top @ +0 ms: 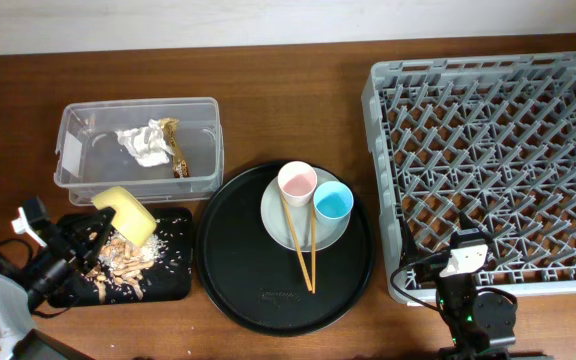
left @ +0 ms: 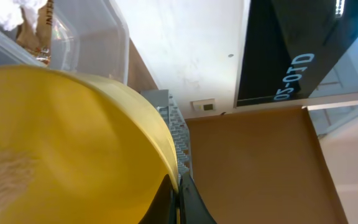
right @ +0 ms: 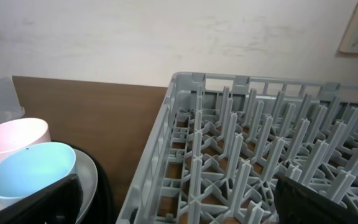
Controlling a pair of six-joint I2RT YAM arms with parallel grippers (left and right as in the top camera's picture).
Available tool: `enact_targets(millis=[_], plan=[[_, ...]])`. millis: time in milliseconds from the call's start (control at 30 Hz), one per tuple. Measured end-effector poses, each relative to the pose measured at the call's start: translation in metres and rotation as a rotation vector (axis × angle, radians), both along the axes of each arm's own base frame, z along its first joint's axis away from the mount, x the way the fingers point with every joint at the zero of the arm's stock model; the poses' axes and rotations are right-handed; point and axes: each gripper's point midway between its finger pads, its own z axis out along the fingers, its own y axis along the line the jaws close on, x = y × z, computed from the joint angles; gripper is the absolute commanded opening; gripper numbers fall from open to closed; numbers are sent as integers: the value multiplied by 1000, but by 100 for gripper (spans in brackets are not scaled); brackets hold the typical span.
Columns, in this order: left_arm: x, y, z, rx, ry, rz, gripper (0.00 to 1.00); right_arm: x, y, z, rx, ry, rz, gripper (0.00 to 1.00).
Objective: Sort waste into correct bins and load items into the dishwasher rack
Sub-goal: 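Tip the yellow bowl over the black tray to dump the scraps, then set the empty yellow bowl back on the round tray with the left gripper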
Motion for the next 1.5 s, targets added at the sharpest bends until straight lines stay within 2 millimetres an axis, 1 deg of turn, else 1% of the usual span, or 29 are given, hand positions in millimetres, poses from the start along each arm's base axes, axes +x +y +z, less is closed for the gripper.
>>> enact_targets(millis=[100, 133, 167, 233, 300, 333, 400, 433, 500, 567, 633, 667, 700, 733, 767, 800, 833, 867, 900, 967, 1033, 1067, 1100, 1167, 1267, 1333, 1400, 1467, 1500], plan=[[-1, 11, 2, -1, -15, 38, 0, 0, 0, 0, 1, 0, 0, 99], [-5, 13, 2, -46, 19, 59, 0, 0, 0, 0, 0, 0, 0, 99], [-5, 22, 0, -9, 1, 82, 0, 0, 0, 0, 0, 0, 0, 99], [-11, 39, -2, -11, 15, 148, 0, 0, 0, 0, 0, 0, 0, 99], [-14, 47, -1, -12, 8, 177, 0, 0, 0, 0, 0, 0, 0, 99], [-18, 58, 0, -5, 0, 217, 0, 0, 0, 0, 0, 0, 0, 99], [-19, 57, 0, -18, 5, 217, 0, 0, 0, 0, 0, 0, 0, 99], [-23, 48, 5, -110, 42, 218, 0, 0, 0, 0, 0, -1, 0, 99], [-24, 46, 9, -93, 9, 215, 0, 0, 0, 0, 0, 0, 0, 98], [-26, 38, -1, -26, 60, 187, 0, 0, 0, 0, 0, 0, 0, 99], [-25, 15, 4, 49, 85, 106, 0, 0, 0, 0, 0, 0, 0, 99], [-20, 0, 17, 129, 73, 41, 0, 0, 0, 0, 0, -1, 0, 99], [-11, -18, 41, 264, 46, -42, 0, 0, 0, 0, 1, 0, 0, 99], [-9, -24, 49, 322, 51, -62, 0, 0, 0, 0, 1, 0, 0, 99], [-4, -38, 56, 404, 70, -110, 0, 0, 0, 0, 1, -1, 0, 99], [2, -62, 65, 491, 69, -176, 0, 0, 0, 0, 0, -1, 0, 99], [2, -80, 65, 577, 101, -204, 0, 0, 0, 0, 1, -1, 0, 99], [-1, -100, 58, 626, 146, -250, 0, 0, 0, 0, 1, -1, 0, 99], [-3, -112, 48, 684, 187, -279, 0, 0, 0, 0, 0, -1, 0, 99], [-15, -153, 27, 826, 250, -392, 0, 0, 0, 0, 0, -1, 0, 99], [-24, -178, 12, 958, 286, -442, 0, 0, 0, 0, 0, -1, 0, 99], [-32, -197, 1, 1011, 299, -502, 0, 0, 0, 0, 0, -1, 0, 99], [-36, -209, -10, 1050, 319, -538, 0, 0, 0, 0, 0, -1, 0, 99], [-43, -233, -40, 1131, 387, -627, 0, 0, 0, 0, 0, -1, 0, 99], [-50, -254, -85, 1206, 493, -733, 0, 0, 0, 0, 0, -1, 0, 99], [-51, -257, -105, 1233, 546, -764, 0, 0, 0, 0, 0, -1, 0, 99], [-52, -256, -116, 1252, 581, -776, 1, 0, 0, 0, 1, -1, 0, 99], [-52, -255, -124, 1262, 609, -787, 16, 0, 0, 0, 0, -1, 0, 99], [-53, -254, -128, 1265, 625, -786, 26, 0, 0, 0, 1, -1, 0, 99]])
